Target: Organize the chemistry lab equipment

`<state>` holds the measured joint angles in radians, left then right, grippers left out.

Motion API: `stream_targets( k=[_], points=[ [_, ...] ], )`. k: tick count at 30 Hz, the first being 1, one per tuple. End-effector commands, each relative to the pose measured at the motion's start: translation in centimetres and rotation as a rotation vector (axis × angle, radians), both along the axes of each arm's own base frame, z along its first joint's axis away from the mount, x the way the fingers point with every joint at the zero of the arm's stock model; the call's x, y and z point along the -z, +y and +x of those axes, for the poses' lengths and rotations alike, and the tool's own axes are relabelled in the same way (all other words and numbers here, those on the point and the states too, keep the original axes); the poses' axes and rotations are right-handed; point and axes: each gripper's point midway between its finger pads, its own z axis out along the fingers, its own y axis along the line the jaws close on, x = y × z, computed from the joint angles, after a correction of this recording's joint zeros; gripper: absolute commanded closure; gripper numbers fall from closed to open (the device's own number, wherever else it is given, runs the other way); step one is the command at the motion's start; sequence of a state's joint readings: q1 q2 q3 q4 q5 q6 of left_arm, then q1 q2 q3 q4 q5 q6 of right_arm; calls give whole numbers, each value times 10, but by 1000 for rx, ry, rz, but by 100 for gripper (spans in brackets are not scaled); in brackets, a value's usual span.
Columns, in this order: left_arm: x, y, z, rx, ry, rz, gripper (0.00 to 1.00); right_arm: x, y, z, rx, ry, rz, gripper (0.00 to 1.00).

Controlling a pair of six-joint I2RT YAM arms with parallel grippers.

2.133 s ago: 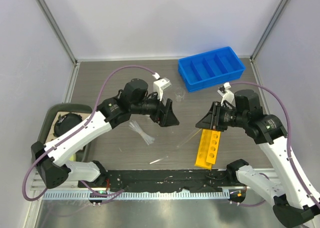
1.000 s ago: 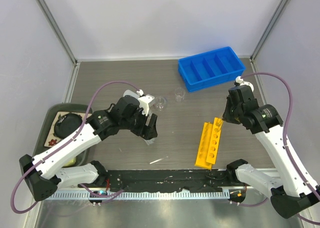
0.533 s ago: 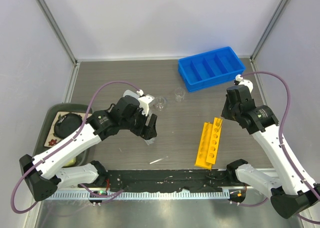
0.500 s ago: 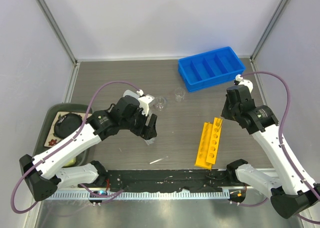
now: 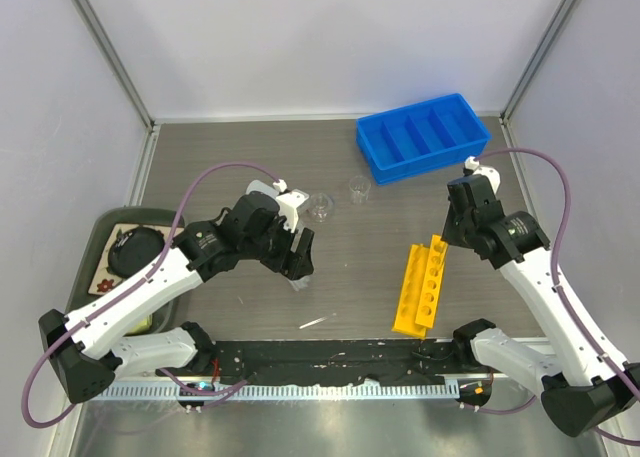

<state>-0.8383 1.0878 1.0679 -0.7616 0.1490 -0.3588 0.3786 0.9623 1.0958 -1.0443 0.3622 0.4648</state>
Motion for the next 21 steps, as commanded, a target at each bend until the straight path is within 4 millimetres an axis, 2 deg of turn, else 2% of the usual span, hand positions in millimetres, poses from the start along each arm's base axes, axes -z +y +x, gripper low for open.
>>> stream_targets(
  k=[1, 11, 21],
  points=[
    [-8, 2, 1, 2, -28, -13, 28, -24, -4, 3, 4, -61, -7, 97],
    [-8, 3, 0, -2, -28, -10, 28, -34, 4, -3, -26, -80, 48, 97],
    [-11, 6, -1, -8, -39, -23, 28, -16, 13, -13, -72, -91, 103, 97]
  ],
)
